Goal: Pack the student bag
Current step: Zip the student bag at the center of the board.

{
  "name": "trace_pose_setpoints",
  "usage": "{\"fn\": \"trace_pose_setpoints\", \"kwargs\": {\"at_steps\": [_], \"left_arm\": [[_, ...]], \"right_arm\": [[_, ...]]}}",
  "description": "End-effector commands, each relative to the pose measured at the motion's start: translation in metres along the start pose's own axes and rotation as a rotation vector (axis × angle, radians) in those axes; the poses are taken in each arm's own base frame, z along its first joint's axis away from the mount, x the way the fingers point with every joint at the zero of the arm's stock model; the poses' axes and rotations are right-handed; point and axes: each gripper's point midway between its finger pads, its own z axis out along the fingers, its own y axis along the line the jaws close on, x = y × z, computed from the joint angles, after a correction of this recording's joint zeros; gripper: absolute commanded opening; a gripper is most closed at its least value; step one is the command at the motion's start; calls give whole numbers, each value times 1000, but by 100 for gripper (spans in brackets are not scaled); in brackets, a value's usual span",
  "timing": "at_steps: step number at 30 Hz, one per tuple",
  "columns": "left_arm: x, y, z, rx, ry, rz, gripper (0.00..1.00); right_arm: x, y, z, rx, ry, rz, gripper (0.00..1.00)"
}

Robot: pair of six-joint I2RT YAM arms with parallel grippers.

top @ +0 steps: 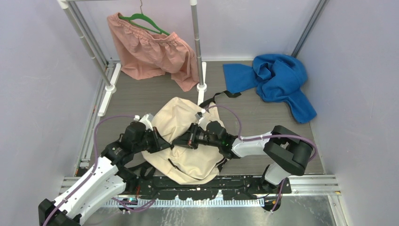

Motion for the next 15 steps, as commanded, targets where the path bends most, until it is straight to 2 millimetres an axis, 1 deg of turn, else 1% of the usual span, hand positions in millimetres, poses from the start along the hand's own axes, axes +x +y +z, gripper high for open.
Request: {"fn": "trace_pose_setpoints", "kwargs": {"at_steps": [1, 3, 7, 12, 15], "left_arm": [[5, 9, -6, -47, 20, 28, 0], [5, 9, -6, -48, 20, 28, 0], [4, 6, -9, -42, 17, 31, 0], [2, 3, -15, -34, 11, 41, 0], [4, 3, -17, -35, 20, 42, 0]], "right_arm": [[-12, 42, -9, -153, -35, 8, 1], [-16, 44, -10, -180, -41, 46, 1], [-32, 48, -14, -268, -66, 133, 1], [-37, 34, -10, -253, -83, 154, 1], [-41, 27, -10, -227, -103, 148, 1]]}}
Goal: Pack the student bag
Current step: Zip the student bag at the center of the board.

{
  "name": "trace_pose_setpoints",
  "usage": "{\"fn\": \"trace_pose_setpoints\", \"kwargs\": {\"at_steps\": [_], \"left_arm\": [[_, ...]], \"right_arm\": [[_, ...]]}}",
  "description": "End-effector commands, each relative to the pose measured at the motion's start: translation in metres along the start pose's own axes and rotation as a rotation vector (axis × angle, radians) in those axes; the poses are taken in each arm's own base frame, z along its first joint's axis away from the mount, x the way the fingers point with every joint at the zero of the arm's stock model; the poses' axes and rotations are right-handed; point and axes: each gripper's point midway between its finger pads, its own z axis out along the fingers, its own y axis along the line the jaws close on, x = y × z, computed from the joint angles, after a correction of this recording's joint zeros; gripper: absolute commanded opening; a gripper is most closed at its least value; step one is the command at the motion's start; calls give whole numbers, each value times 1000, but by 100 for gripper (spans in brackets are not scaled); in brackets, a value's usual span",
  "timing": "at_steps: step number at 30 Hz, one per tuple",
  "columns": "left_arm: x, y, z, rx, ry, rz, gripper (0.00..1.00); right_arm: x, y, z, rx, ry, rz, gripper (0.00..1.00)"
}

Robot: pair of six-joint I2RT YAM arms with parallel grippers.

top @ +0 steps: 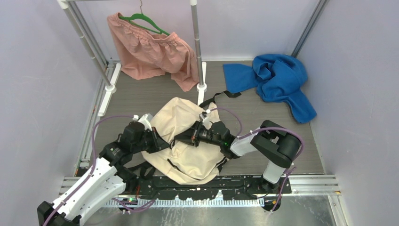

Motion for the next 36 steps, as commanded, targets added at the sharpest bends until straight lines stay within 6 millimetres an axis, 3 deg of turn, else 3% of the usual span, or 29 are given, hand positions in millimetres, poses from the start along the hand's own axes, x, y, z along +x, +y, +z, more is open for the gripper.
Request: {"fn": "trace_pose_setpoints", "kwargs": {"at_steps": [1, 15, 20, 24, 29, 32, 36], "left_arm": [[6, 5, -10, -30, 30, 28, 0], [17, 5, -18, -23, 73, 35, 0], [14, -3, -23, 11, 66, 44, 0], [11, -15, -29, 50, 74, 57, 31], [12, -27, -34, 100, 94, 65, 53], [9, -27, -35, 87, 89, 76, 55], [-14, -31, -42, 68, -17, 158, 54]], "right_arm": [[-10, 32, -6, -119, -41, -28, 1], [-66, 22, -24, 37, -194, -169, 1], [-70, 22, -21, 42, -182, -179, 1], [-66, 24, -21, 39, -163, -184, 1], [-65, 20, -25, 79, -156, -225, 1], [-64, 22, -26, 83, -155, -236, 1], [-64, 29, -27, 70, -158, -249, 1]]}}
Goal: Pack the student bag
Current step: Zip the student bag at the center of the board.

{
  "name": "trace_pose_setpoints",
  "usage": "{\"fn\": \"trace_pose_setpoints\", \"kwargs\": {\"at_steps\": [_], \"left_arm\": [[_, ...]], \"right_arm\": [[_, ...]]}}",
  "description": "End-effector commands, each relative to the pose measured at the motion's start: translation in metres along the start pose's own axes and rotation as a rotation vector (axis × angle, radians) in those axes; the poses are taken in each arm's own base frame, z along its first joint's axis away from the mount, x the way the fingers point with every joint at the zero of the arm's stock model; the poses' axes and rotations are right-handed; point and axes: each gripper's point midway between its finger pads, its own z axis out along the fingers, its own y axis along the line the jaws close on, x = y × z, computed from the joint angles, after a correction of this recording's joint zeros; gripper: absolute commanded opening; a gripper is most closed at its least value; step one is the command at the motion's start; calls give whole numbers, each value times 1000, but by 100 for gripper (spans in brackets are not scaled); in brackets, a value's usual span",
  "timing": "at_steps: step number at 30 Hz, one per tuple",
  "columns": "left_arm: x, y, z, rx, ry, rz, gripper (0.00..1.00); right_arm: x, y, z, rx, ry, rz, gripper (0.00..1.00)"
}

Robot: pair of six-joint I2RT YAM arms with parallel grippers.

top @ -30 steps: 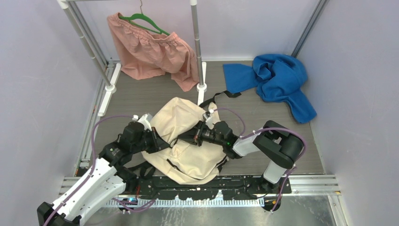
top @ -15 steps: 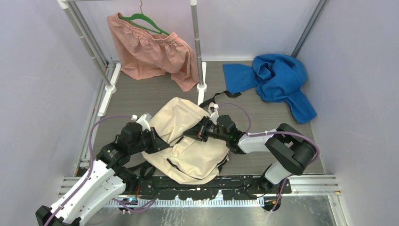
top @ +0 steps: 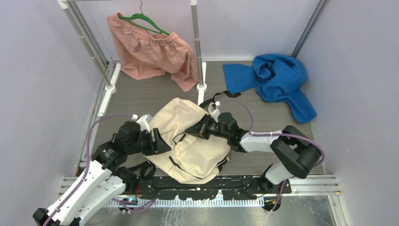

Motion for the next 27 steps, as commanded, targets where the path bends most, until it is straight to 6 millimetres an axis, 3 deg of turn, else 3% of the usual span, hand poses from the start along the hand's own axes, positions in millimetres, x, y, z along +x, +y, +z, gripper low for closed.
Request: {"fn": "trace_pose_setpoints", "kwargs": {"at_steps": [1, 11, 19, 23, 27], "left_arm": [[-34, -21, -16, 30, -123, 133, 53], [-55, -58, 23, 141, -38, 266, 50], [-67, -63, 51, 140, -18, 277, 44], [-64, -74, 57, 205, -13, 254, 42], [-64, -81, 59, 232, -5, 245, 33]], "right_arm": [[-22, 39, -2, -89, -79, -73, 1], [-24, 55, -2, -107, -74, -127, 1], [-22, 57, -1, -111, -58, -128, 1], [-22, 57, 0, -114, -57, -121, 1], [-22, 58, 1, -118, -51, -119, 1]]}}
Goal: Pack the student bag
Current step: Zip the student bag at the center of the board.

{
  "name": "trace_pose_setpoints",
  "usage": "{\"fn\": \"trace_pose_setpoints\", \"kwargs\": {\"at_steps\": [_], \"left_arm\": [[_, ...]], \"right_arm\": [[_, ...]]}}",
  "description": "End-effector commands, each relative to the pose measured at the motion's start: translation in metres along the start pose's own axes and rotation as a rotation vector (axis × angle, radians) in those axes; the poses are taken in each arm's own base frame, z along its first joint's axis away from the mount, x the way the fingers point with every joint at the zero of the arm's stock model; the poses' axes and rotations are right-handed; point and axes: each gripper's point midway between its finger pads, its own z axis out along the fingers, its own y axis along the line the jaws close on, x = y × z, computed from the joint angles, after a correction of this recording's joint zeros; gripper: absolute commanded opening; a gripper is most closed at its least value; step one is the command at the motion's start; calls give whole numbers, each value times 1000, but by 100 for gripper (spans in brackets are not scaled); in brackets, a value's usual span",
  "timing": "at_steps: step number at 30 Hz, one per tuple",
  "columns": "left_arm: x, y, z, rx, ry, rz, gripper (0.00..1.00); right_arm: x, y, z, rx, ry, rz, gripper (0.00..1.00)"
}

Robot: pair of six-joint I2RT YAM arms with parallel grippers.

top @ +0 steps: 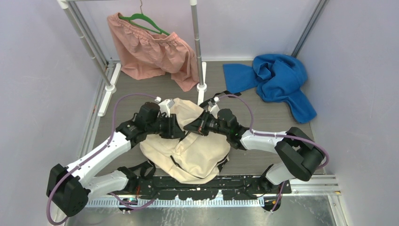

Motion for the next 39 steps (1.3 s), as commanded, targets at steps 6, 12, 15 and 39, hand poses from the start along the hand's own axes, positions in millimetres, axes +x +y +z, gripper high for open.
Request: {"fn": "trace_pose_setpoints", "kwargs": {"at_steps": [6, 12, 15, 39], "left_arm": [[-30, -38, -9, 144, -110, 50, 27], [-21, -32, -1, 132, -65, 45, 34], [-15, -31, 4, 133, -37, 40, 34], [-22, -34, 22, 130, -18, 7, 0]], "right_arm": [[-18, 35, 1, -98, -51, -43, 1], [-18, 35, 0, -101, -54, -39, 1], [-17, 36, -1, -102, -54, -37, 1], [36, -10, -56, 261, -118, -341, 53]]}}
